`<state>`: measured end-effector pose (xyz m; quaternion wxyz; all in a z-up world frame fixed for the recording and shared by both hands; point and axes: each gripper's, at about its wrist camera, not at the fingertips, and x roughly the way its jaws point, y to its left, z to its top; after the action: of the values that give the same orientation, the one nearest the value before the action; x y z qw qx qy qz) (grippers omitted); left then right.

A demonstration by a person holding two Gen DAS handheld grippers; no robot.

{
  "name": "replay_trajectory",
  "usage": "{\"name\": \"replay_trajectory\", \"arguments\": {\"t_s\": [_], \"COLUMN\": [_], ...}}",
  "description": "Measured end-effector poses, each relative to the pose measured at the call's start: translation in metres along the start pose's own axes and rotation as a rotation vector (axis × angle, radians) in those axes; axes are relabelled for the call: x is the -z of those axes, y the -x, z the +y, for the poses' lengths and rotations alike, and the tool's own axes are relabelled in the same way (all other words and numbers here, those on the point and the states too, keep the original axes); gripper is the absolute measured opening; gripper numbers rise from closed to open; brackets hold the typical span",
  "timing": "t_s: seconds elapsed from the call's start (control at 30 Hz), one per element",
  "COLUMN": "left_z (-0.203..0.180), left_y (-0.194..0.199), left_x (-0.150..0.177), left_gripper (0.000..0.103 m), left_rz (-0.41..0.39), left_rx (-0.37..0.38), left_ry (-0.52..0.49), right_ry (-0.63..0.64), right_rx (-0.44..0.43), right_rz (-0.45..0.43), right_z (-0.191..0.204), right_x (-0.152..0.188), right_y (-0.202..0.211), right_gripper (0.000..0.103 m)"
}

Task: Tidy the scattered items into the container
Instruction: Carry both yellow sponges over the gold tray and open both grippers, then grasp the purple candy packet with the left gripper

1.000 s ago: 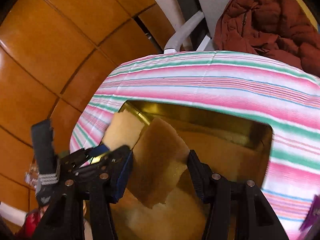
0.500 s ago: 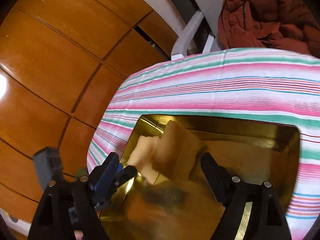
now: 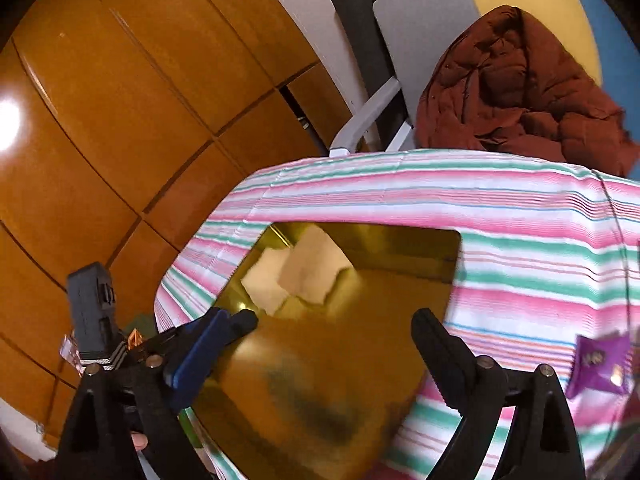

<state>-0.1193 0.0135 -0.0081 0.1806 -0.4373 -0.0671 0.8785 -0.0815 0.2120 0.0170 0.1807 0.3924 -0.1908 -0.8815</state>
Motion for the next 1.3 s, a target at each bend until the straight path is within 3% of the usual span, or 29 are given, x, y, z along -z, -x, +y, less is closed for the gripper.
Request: {"name": "replay_trajectory", "arguments": {"t_s": [0.37,0.53,0.73,0.83,0.93,1.1,1.2,1.27,1.3], "left_z": [-0.068,-0.104,-0.148,-0.164,-0.174,-0.181,-0.183,-0.185,-0.186], "left_y": [0.01,0.013,0.013,0.012,0.008,-0.002,-0.008,-0.012,-0.014], "left_x": [0.031,0.043,0.061,0.069,0.075,0.08,0.083,0.084,0.084], "left_gripper": [0.065,0.065,0.065,0.065,0.065,0.065,0.065,0.065,0.065], "left_rz": [0.018,0.026,0.049,0.065,0.084,0.116,0.126,0.134,0.139], "left_rx": [0.107,0.155,0.217,0.225,0.23,0.219,0.207,0.205,0.205], "left_ry": [-0.125,-0.21,-0.309,-0.344,-0.358,-0.364,-0.369,-0.368,-0.368], "right_ry": [0.015,-0.002,-0.119,-0.125,-0.154,-0.207,-0.181,-0.134,-0.1], "right_rx": [0.101,0.206,0.301,0.392,0.517,0.537,0.579,0.611,0.629], "right_rz": [-0.017,-0.051,-0.125,-0.162,-0.121,0.012,0.029,0.047,0.063], "right_z": [-0.04,-0.079,-0.136,-0.155,-0.182,-0.218,-0.222,-0.22,-0.219], "right_x": [0.036,0.044,0.042,0.034,0.028,0.028,0.035,0.038,0.039], "right_y": [0.052,0.085,0.127,0.144,0.145,0.122,0.112,0.106,0.104], "right_gripper": [0.094,0.094,0.094,0.094,0.097,0.097,0.097,0.089,0.075]}}
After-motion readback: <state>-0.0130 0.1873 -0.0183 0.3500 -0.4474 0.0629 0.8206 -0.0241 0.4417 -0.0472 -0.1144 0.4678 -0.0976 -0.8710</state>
